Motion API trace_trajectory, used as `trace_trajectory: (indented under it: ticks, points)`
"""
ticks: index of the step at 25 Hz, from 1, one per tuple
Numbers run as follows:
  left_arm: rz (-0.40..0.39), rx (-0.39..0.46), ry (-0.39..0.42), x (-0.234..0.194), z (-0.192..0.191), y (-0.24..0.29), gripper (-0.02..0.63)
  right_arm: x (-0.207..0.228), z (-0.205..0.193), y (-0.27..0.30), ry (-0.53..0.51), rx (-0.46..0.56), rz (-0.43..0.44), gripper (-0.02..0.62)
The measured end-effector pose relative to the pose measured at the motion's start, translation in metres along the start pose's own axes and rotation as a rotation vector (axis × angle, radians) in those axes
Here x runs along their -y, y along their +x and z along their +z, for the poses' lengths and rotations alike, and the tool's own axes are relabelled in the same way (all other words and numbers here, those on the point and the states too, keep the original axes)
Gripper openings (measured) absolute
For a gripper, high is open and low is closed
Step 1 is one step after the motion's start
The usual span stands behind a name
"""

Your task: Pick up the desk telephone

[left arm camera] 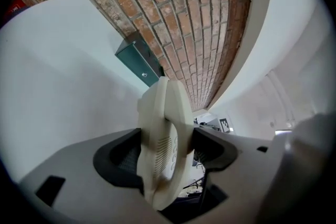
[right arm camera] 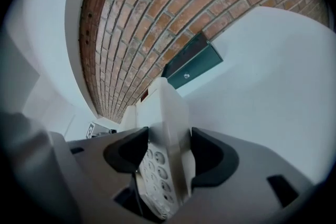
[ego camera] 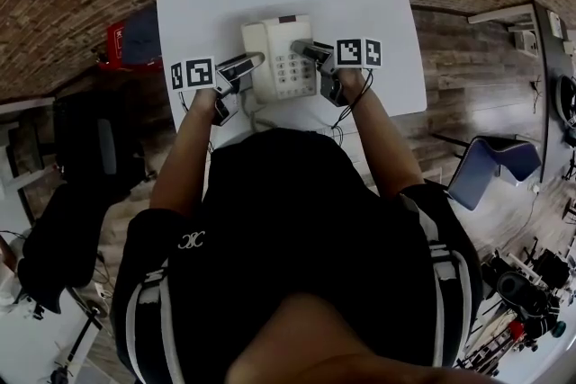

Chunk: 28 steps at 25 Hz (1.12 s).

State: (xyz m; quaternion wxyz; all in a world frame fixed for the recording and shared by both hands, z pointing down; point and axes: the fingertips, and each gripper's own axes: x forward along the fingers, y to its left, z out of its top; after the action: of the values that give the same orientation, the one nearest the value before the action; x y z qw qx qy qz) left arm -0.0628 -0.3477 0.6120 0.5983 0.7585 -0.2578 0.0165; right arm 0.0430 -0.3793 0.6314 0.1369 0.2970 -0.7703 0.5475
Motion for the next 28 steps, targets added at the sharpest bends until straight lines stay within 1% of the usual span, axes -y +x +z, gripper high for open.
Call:
trace_trajectory:
  ticks: [5, 13, 20, 24, 28]
  points:
    - [-0.012, 0.045, 0.063, 0.034, 0.016, -0.01, 0.314, -0.028, 0.02, -0.019, -0.042, 0.041, 0.019, 0.23]
    - [-0.042, 0.096, 0.155, 0.084, 0.028, -0.023, 0.311, -0.067, 0.04, -0.054, -0.125, 0.108, 0.026, 0.23]
    - [-0.055, 0.123, 0.27, 0.132, 0.033, -0.035, 0.31, -0.1, 0.052, -0.087, -0.179, 0.175, 0.059, 0.23]
    - [-0.061, 0.131, 0.303, 0.145, 0.034, -0.041, 0.308, -0.112, 0.054, -0.097, -0.201, 0.209, 0.06, 0.23]
    - [-0.05, 0.129, 0.312, 0.144, 0.032, -0.041, 0.308, -0.111, 0.05, -0.097, -0.198, 0.224, 0.057, 0.229]
